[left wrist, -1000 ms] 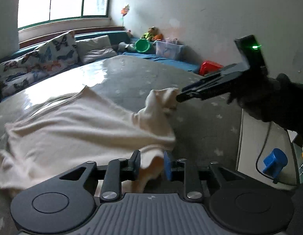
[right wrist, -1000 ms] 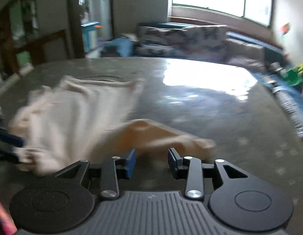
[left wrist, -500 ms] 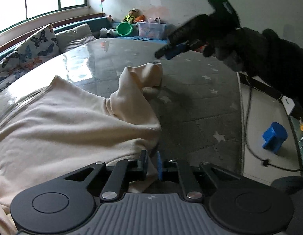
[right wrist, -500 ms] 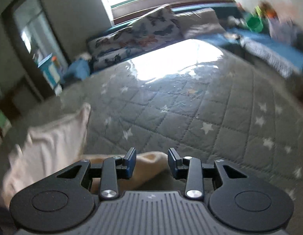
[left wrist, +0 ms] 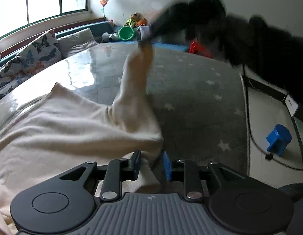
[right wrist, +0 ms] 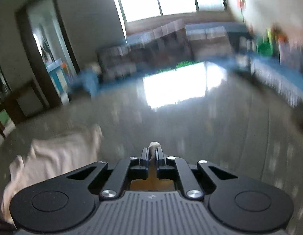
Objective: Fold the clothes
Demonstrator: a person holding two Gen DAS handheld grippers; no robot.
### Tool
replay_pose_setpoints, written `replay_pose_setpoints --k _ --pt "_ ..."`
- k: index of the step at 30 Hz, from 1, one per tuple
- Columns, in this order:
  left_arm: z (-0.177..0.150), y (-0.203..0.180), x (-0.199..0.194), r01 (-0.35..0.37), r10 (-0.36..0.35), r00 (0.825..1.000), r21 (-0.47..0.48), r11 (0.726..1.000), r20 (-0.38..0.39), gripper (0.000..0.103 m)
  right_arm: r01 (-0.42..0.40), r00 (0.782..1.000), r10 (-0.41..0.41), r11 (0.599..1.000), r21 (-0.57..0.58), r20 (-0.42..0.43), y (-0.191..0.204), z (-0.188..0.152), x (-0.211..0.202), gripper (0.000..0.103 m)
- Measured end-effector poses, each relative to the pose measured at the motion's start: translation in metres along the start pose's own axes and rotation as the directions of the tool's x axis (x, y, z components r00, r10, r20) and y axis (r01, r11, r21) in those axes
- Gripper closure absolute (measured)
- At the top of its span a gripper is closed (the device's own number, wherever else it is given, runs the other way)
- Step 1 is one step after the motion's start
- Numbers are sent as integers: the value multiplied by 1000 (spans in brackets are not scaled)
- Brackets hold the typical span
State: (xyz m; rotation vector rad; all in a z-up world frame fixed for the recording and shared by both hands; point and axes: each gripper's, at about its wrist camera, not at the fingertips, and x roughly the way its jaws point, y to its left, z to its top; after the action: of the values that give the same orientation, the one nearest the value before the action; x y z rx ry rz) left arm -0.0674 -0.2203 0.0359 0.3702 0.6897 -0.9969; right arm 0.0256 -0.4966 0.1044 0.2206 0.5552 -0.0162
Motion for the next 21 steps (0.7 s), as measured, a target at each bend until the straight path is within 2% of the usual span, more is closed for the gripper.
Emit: replay_pose_setpoints --k 2,3,5,7,11,13,15,18,21 --pt "-1 0 -2 13 -13 1000 2 1000 4 83 15 993 -12 999 -29 117 -1 8 -14 95" --pt "-1 0 -3 20 -20 1000 5 1000 6 84 48 991 -43 998 -38 129 -2 10 -14 87" --pt "-1 -2 -5 35 -35 999 20 999 9 87 141 986 -136 989 -48 92 -8 7 -5 83" --pt "-3 -7 -6 60 -60 998 43 997 3 90 173 985 -172 984 -41 27 -17 -3 4 83" --pt "-3 -17 -7 76 -76 997 84 994 -1 88 124 987 -120 992 30 -105 -28 -27 16 82" --pt "1 -17 -9 65 -67 998 82 995 21 84 111 983 -103 993 47 -155 -30 -35 23 77" --pt "7 -16 -9 39 -43 998 71 997 50 77 117 977 -108 992 40 -181 -31 -41 29 75" --pt "16 -11 -1 1 -4 998 54 999 56 76 122 971 -117 992 13 -209 -30 -46 48 64" --pt "21 -8 13 6 -6 1000 24 1000 31 76 147 965 -143 989 3 -218 -30 -50 71 63"
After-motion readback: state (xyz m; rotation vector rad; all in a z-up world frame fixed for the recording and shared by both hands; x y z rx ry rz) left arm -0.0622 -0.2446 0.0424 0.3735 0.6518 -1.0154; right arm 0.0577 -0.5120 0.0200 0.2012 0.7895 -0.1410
